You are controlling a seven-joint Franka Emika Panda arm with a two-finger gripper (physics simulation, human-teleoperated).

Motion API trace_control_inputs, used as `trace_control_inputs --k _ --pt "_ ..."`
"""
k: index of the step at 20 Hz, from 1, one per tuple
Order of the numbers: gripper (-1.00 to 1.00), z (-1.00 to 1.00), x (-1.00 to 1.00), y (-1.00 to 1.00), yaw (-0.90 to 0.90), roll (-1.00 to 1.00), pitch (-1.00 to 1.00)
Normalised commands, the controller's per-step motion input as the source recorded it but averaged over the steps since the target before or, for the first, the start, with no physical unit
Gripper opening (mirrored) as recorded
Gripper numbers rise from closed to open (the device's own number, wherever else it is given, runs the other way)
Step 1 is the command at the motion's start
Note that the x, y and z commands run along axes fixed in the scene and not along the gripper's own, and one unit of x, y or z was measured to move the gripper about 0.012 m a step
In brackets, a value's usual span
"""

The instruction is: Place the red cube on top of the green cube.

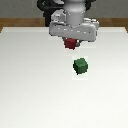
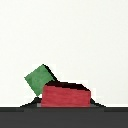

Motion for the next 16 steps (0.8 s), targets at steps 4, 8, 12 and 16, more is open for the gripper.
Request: trace_control_inputs --k 4,8,12,16 --pt "-1.00 0.00 0.25 0.00 0.00 0.00 0.00" --pt "-1.00 0.00 0.50 0.12 0.00 0.00 0.00" --pt "-1.00 0.00 0.25 0.00 0.00 0.00 0.00" --pt "-1.00 -0.25 0.00 0.00 0.00 0.00 0.00"
